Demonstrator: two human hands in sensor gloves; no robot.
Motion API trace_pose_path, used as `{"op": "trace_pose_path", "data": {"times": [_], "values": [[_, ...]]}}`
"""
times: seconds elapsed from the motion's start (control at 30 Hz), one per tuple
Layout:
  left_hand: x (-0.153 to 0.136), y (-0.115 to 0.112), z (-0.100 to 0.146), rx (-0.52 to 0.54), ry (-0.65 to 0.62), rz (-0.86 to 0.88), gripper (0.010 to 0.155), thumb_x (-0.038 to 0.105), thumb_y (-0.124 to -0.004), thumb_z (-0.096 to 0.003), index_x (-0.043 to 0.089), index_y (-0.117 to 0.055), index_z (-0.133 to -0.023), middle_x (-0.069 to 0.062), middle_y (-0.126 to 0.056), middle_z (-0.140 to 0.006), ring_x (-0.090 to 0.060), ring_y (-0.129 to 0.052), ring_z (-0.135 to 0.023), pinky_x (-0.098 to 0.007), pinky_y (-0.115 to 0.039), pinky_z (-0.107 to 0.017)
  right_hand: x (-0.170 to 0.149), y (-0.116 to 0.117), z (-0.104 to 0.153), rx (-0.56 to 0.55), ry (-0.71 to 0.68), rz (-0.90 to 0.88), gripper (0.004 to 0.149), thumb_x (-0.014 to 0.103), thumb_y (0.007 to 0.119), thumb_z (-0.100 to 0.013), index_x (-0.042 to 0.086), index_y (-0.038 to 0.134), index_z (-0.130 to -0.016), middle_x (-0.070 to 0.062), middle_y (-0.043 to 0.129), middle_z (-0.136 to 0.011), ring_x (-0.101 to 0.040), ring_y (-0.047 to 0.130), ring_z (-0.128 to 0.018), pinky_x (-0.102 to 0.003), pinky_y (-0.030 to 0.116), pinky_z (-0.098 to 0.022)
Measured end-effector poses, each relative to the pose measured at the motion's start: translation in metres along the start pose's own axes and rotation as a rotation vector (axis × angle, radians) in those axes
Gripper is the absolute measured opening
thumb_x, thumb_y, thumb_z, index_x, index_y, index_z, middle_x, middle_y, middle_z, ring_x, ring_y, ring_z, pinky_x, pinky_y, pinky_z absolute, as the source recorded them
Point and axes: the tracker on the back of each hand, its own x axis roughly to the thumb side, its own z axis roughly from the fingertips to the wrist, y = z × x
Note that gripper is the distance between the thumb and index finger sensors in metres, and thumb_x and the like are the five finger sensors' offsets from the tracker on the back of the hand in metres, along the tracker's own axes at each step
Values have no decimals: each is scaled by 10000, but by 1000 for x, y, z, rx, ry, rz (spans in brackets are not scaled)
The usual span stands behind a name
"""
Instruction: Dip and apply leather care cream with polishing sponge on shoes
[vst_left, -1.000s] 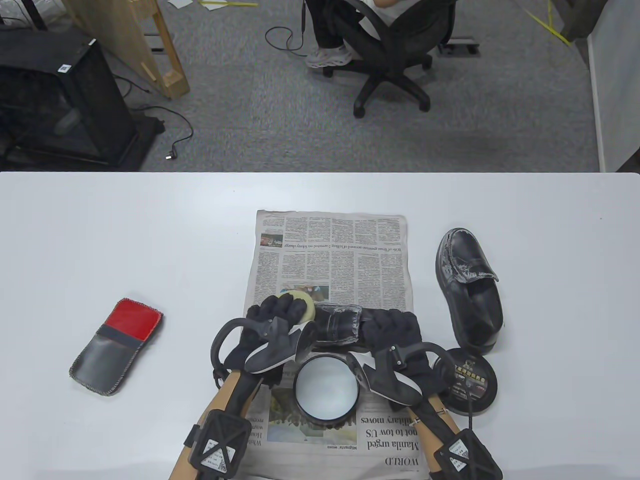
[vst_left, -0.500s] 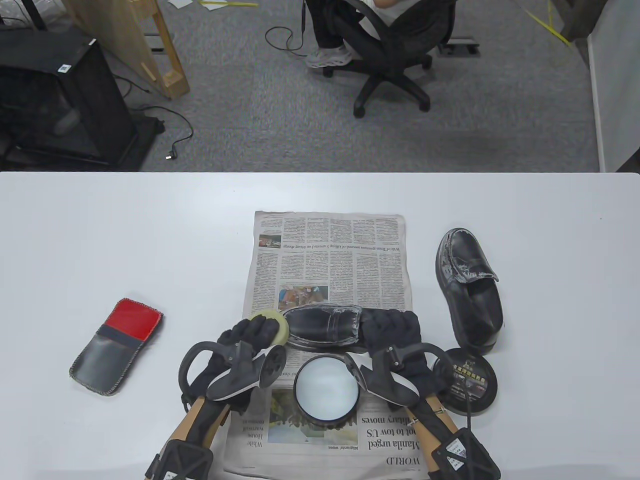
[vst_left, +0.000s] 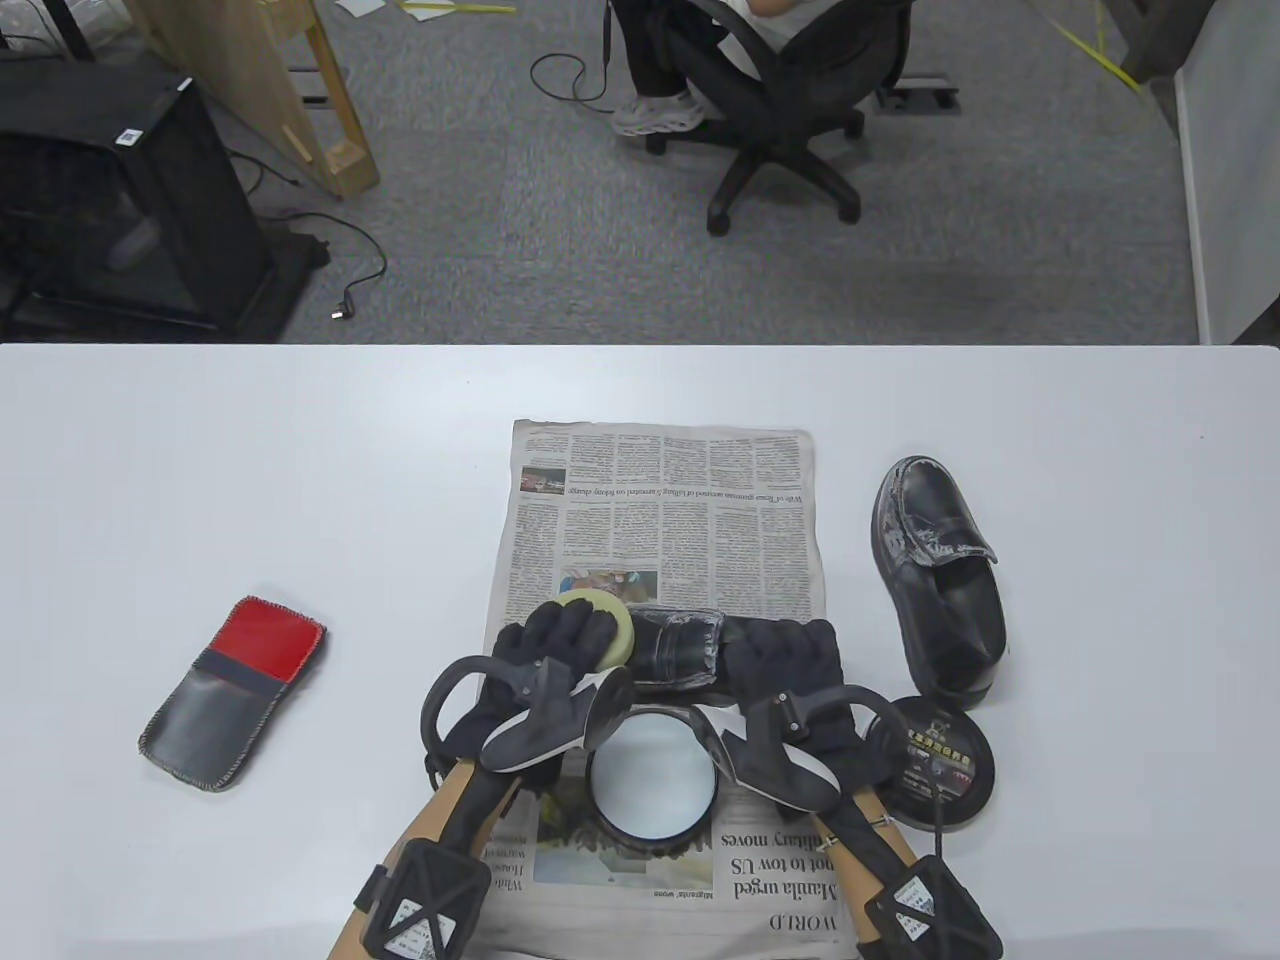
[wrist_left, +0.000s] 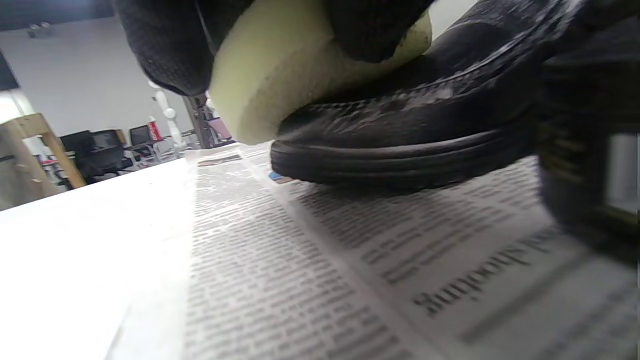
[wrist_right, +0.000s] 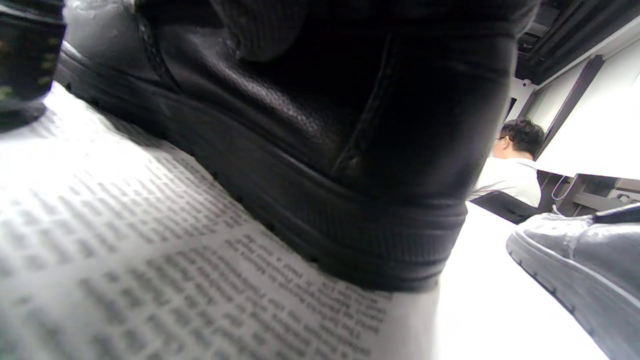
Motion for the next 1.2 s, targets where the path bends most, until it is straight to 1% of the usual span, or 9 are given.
{"op": "trace_pose_path", "data": {"times": [0.2, 0.33, 0.57, 0.63, 0.73, 0.8, 0.93, 1.07, 1.2], "values": [[-12, -3, 5, -49, 36, -100, 518, 298, -688, -601, 299, -547, -1100, -33, -665, -1176, -291, -767, -1020, -459, -812, -699, 1, 0, 0, 3, 4, -5, 402, 418, 622, -574, 316, 682, -958, 30, 738, -1029, -244, 778, -943, -524, 592, -739], [-17, -4, 22, -89, 18, -208, 519, 294, -699, -598, 260, -563, -1097, -51, -696, -1158, -282, -799, -997, -436, -847, -678, 1, 0, 0, 4, 5, 2, 402, 419, 620, -574, 315, 684, -958, 29, 744, -1025, -242, 783, -938, -523, 598, -737], [-17, -2, 42, -49, -51, -104, 523, 289, -702, -600, 232, -569, -1103, -86, -706, -1144, -302, -819, -970, -422, -869, -651, 1, 0, 1, 0, 1, 6, 403, 417, 619, -576, 313, 681, -960, 24, 737, -1030, -246, 777, -943, -528, 594, -740], [-11, 3, 40, 12, -58, -95, 523, 290, -701, -599, 242, -568, -1103, -78, -698, -1149, -300, -809, -979, -433, -858, -661, 1, 0, 0, 0, 2, 2, 403, 417, 618, -576, 314, 679, -961, 25, 735, -1031, -248, 775, -946, -528, 591, -741], [-1, 10, 32, 73, -69, -89, 519, 292, -697, -600, 287, -561, -1101, -37, -661, -1177, -286, -736, -1035, -506, -754, -724, 2, 0, 0, 1, 0, 8, 404, 416, 617, -577, 312, 678, -963, 25, 735, -1032, -250, 775, -946, -529, 593, -740], [8, 11, 21, 36, -73, -98, 522, 298, -693, -603, 293, -552, -1106, -27, -656, -1183, -279, -724, -1047, -506, -742, -732, 1, 0, 0, 0, -1, 7, 405, 416, 617, -576, 313, 677, -963, 24, 735, -1032, -250, 775, -946, -530, 592, -740], [10, 7, -4, -13, 21, -150, 515, 299, -689, -601, 320, -550, -1097, -3, -654, -1188, -272, -720, -1053, -517, -715, -746, 2, 0, 1, 1, 0, 8, 404, 415, 614, -578, 313, 676, -964, 22, 733, -1033, -250, 776, -945, -527, 594, -740], [0, -1, -7, -30, 84, -192, 512, 302, -690, -600, 338, -550, -1091, 9, -668, -1185, -274, -739, -1046, -521, -705, -751, 2, 0, 0, 5, 3, 3, 402, 416, 615, -577, 314, 679, -961, 25, 738, -1029, -248, 779, -940, -523, 595, -739], [-9, -10, 4, -16, 91, -214, 524, 299, -681, -604, 294, -532, -1107, -22, -674, -1177, -277, -752, -1030, -505, -717, -742, 2, 0, 1, 5, 3, 4, 402, 415, 615, -581, 308, 681, -963, 19, 739, -1029, -253, 782, -938, -532, 607, -732]]}}
